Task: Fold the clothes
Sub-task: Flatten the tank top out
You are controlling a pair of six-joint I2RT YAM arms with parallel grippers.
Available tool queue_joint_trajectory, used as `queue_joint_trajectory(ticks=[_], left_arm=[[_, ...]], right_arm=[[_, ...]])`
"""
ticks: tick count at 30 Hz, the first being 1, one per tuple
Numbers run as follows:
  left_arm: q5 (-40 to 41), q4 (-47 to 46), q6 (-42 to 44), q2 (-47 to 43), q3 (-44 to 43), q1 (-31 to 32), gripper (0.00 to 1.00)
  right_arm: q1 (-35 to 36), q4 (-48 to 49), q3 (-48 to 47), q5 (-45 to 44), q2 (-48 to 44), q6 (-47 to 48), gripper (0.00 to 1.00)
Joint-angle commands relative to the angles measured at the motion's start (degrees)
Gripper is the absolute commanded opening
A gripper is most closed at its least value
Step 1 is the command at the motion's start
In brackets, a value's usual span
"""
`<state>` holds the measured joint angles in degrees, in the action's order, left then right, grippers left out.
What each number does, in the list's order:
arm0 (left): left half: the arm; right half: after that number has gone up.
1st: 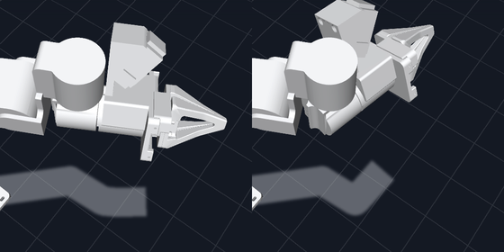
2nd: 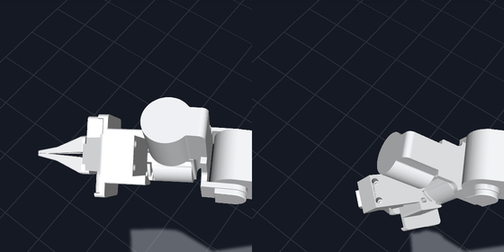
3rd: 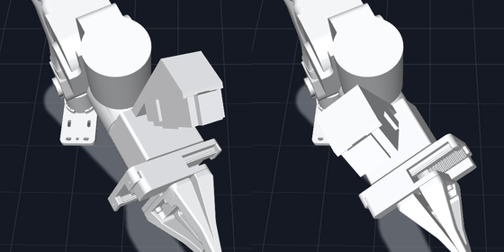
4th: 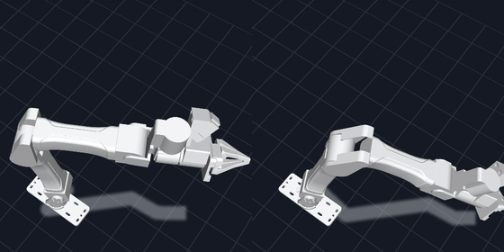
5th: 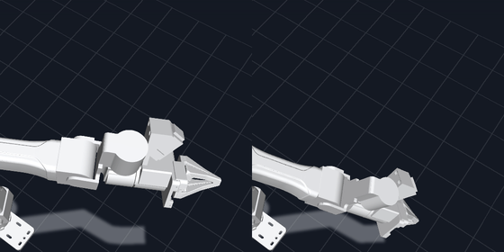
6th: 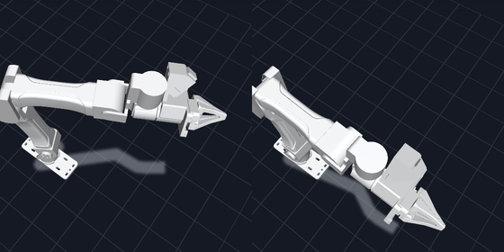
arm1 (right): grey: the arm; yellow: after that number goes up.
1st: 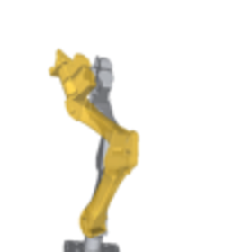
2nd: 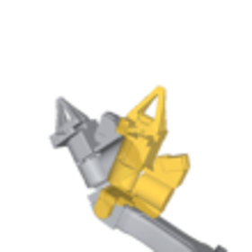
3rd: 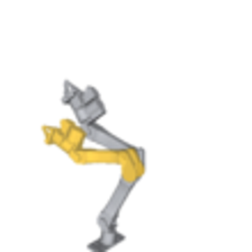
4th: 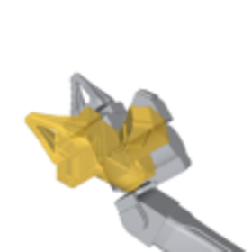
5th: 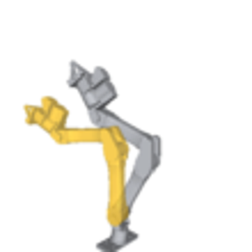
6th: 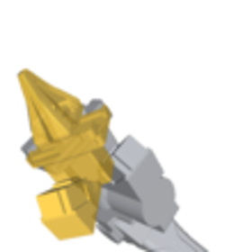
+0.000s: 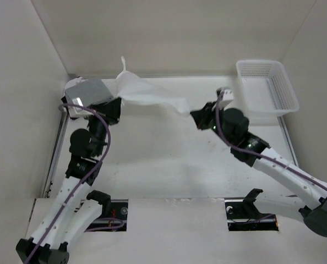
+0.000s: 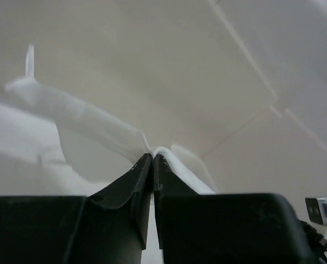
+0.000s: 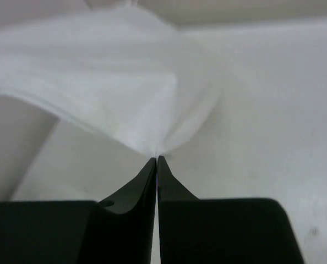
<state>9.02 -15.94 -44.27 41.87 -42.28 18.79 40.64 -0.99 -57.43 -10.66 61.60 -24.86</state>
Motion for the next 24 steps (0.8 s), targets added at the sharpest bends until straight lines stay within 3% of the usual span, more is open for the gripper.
queue_joint_trajectory(ticks=[1, 5, 8, 10, 11, 12, 15, 18, 19, 24], left_arm=[[1.4, 6.0, 1.9, -8.6, 15.2, 2.5, 0.06], [3.0, 14.0, -3.0, -20.5, 29.9, 3.1, 0.14], [2.9, 18.8, -5.6, -24.2, 33.8, 2.7, 0.15], [3.0, 20.7, -6.5, -24.7, 34.7, 2.5, 0.18], [3.2, 21.6, -7.0, -24.5, 34.8, 2.4, 0.19], [3.5, 22.2, -7.1, -23.9, 34.6, 2.2, 0.19], [4.5, 22.6, -8.1, -18.9, 33.9, 1.6, 0.24], [4.3, 18.5, -6.8, -10.7, 32.9, 2.6, 0.35], [3.6, 14.1, -5.4, -6.1, 32.4, 4.1, 0.41], [2.1, -1.4, 1.0, 13.3, 27.2, 12.1, 0.49]], right_arm=[[7.6, 0.6, 15.7, -4.1, -3.6, -2.1, 0.06], [12.6, 2.2, 27.9, -4.7, -4.3, -8.8, 0.07], [13.5, 2.2, 31.5, -4.7, -2.5, -12.4, 0.12], [13.8, 1.9, 31.8, -4.2, -1.7, -14.4, 0.22], [13.8, 1.4, 31.8, -3.9, -1.1, -15.2, 0.33], [13.8, 0.5, 31.6, -3.9, -0.7, -15.8, 0.36], [13.9, -3.5, 31.5, -6.0, -1.7, -18.9, 0.43], [13.5, -5.1, 32.6, -8.7, -5.3, -20.9, 0.43], [13.0, -4.9, 33.3, -9.6, -6.8, -21.2, 0.41], [9.4, -3.8, 34.2, -10.0, -11.0, -21.1, 0.30]])
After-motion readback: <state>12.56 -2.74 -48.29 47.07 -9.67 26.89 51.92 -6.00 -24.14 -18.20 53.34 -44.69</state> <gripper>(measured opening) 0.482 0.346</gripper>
